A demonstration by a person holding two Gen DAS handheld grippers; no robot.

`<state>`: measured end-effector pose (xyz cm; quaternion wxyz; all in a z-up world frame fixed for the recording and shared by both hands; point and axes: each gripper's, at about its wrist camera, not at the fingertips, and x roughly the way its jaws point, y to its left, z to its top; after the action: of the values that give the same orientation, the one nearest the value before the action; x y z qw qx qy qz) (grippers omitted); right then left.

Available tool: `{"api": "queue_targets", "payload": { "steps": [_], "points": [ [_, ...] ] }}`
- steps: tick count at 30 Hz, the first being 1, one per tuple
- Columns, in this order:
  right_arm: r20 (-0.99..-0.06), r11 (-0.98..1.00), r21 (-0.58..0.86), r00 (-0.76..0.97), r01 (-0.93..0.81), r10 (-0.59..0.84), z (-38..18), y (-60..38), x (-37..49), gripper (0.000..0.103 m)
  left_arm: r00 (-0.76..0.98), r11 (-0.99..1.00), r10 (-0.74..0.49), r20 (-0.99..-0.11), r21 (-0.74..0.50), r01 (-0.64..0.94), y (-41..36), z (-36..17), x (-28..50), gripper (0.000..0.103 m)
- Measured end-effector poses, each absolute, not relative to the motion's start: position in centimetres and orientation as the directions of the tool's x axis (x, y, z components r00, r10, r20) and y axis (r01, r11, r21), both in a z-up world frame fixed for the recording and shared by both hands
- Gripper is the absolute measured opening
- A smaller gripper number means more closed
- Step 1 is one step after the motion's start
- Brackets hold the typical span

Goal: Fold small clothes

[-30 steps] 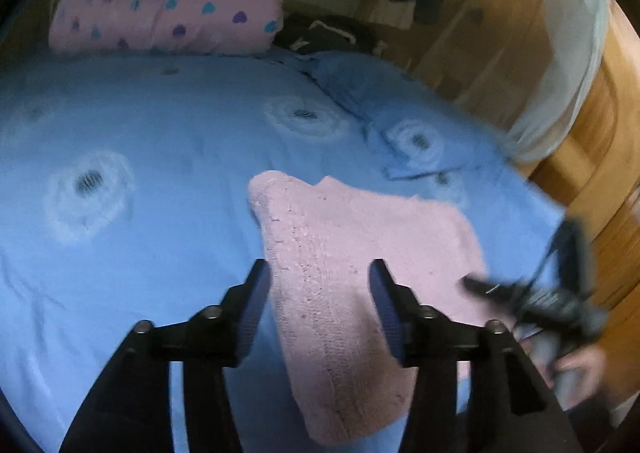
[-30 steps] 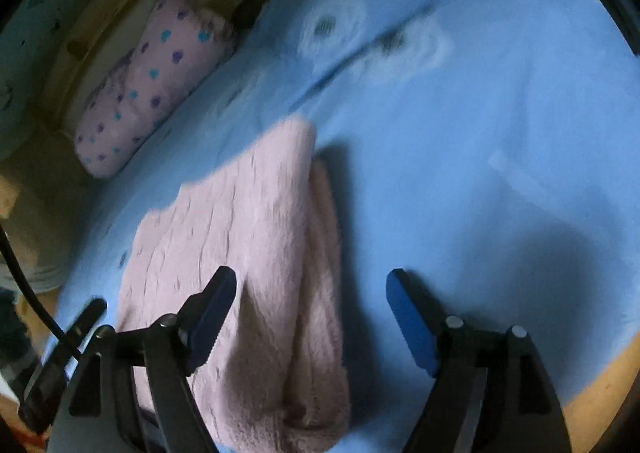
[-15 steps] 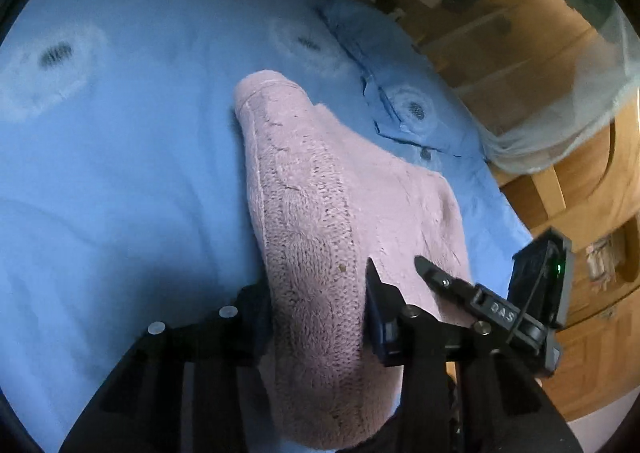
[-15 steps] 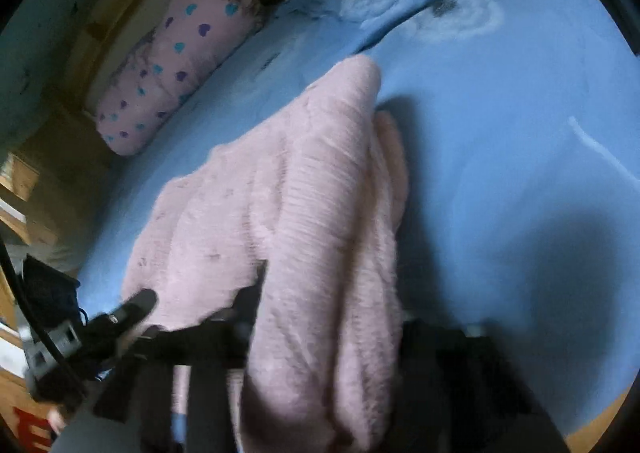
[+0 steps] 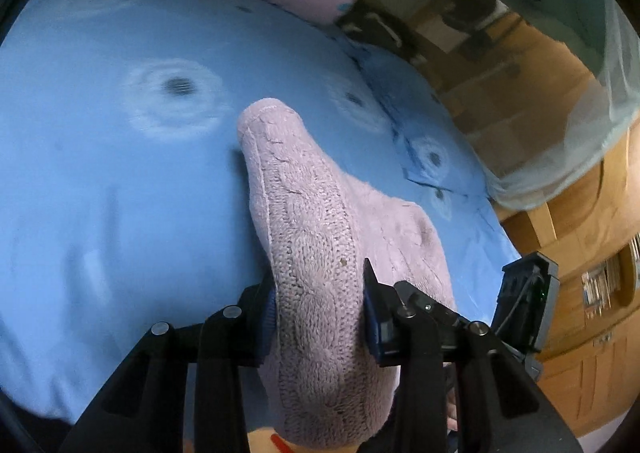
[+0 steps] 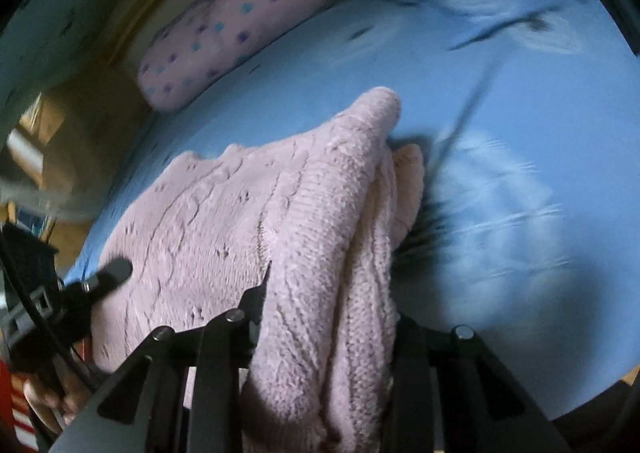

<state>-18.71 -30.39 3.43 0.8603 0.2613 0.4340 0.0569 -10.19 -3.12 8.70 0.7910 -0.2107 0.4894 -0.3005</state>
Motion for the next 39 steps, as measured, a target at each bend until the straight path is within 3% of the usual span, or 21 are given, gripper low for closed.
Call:
{"api": "queue_targets", "payload": {
  "steps": [7, 10, 11, 12, 14, 15, 17, 22, 26, 29, 31, 32, 33, 34, 35, 36, 39],
  "points": [
    [-0.728, 0.888, 0.460, 0.582, 0.021, 0.363, 4.0, -26.2, -18.4, 0.031, 0.347, 0.756, -0.648, -0.678, -0.628, 0.186, 1.6, 6.4, -12.8, 0.017],
    [-0.752, 0.913, 0.408, 0.574, 0.019, 0.324, 3.7, -25.7, -18.4, 0.036, 0.320, 0.783, -0.621, -0.716, -0.589, 0.203, 1.2, 5.3, -12.4, 0.027],
    [-0.761, 0.918, 0.395, 0.570, 0.030, 0.309, 3.6, -25.7, -18.4, 0.043, 0.325, 0.808, -0.589, -0.740, -0.544, 0.226, 1.0, 5.5, -12.4, 0.036],
    [-0.775, 0.928, 0.369, 0.566, 0.046, 0.280, 3.6, -25.8, -18.5, 0.059, 0.333, 0.823, -0.567, -0.753, -0.514, 0.241, 1.0, 5.7, -12.4, 0.042],
    [-0.800, 0.948, 0.309, 0.558, 0.071, 0.219, 3.8, -26.1, -18.3, 0.086, 0.375, 0.850, -0.525, -0.764, -0.451, 0.271, 1.2, 6.8, -12.7, 0.043],
    [-0.803, 0.952, 0.297, 0.558, 0.070, 0.209, 4.0, -26.6, -18.4, 0.090, 0.409, 0.864, -0.503, -0.762, -0.424, 0.271, 1.6, 7.5, -13.0, 0.043],
    [-0.814, 0.951, 0.300, 0.541, 0.079, 0.212, 4.5, -27.4, -18.0, 0.091, 0.473, 0.871, -0.491, -0.732, -0.418, 0.258, 2.7, 9.1, -12.9, 0.043],
    [-0.786, 0.846, 0.515, 0.468, 0.136, 0.404, 4.6, -29.9, -13.3, 0.091, 0.481, 0.745, -0.629, -0.610, -0.651, 0.147, 6.7, 12.3, -8.4, 0.043],
    [-0.764, 0.784, 0.602, 0.397, 0.153, 0.509, 2.3, -30.3, -10.7, 0.092, 0.278, 0.736, -0.672, -0.686, -0.660, 0.151, 3.8, 9.2, -3.4, 0.047],
    [-0.761, 0.788, 0.602, 0.394, 0.130, 0.516, 1.4, -29.9, -10.5, 0.095, 0.105, 0.753, -0.657, -0.746, -0.654, 0.067, 1.7, 3.1, -2.2, 0.047],
    [-0.773, 0.798, 0.590, 0.376, 0.127, 0.511, 1.6, -29.3, -10.4, 0.094, 0.126, 0.684, -0.726, -0.676, -0.729, 0.029, 1.6, 0.7, -3.0, 0.047],
    [-0.789, 0.819, 0.563, 0.367, 0.109, 0.493, 1.7, -28.9, -10.5, 0.089, 0.154, 0.677, -0.731, -0.665, -0.735, 0.042, 1.6, 0.9, -3.2, 0.044],
    [-0.805, 0.843, 0.530, 0.368, 0.095, 0.464, 1.8, -28.5, -10.8, 0.076, 0.159, 0.671, -0.737, -0.657, -0.740, 0.046, 1.4, 1.0, -3.3, 0.031],
    [-0.808, 0.849, 0.521, 0.372, 0.090, 0.456, 1.7, -28.2, -10.9, 0.068, 0.155, 0.655, -0.750, -0.643, -0.755, 0.035, 1.3, 0.9, -3.5, 0.028],
    [-0.799, 0.842, 0.532, 0.378, 0.084, 0.467, 1.7, -28.1, -11.1, 0.045, 0.164, 0.648, -0.754, -0.637, -0.762, 0.020, 1.1, 0.8, -3.6, 0.024],
    [-0.779, 0.822, 0.564, 0.385, 0.084, 0.495, 1.7, -28.2, -11.3, 0.035, 0.180, 0.653, -0.747, -0.640, -0.757, 0.019, 1.0, 1.1, -3.5, 0.021],
    [-0.766, 0.812, 0.576, 0.411, 0.096, 0.495, 2.1, -28.4, -11.4, 0.031, 0.248, 0.647, -0.742, -0.622, -0.762, 0.027, 0.8, 2.7, -3.5, 0.016]
  ]
}}
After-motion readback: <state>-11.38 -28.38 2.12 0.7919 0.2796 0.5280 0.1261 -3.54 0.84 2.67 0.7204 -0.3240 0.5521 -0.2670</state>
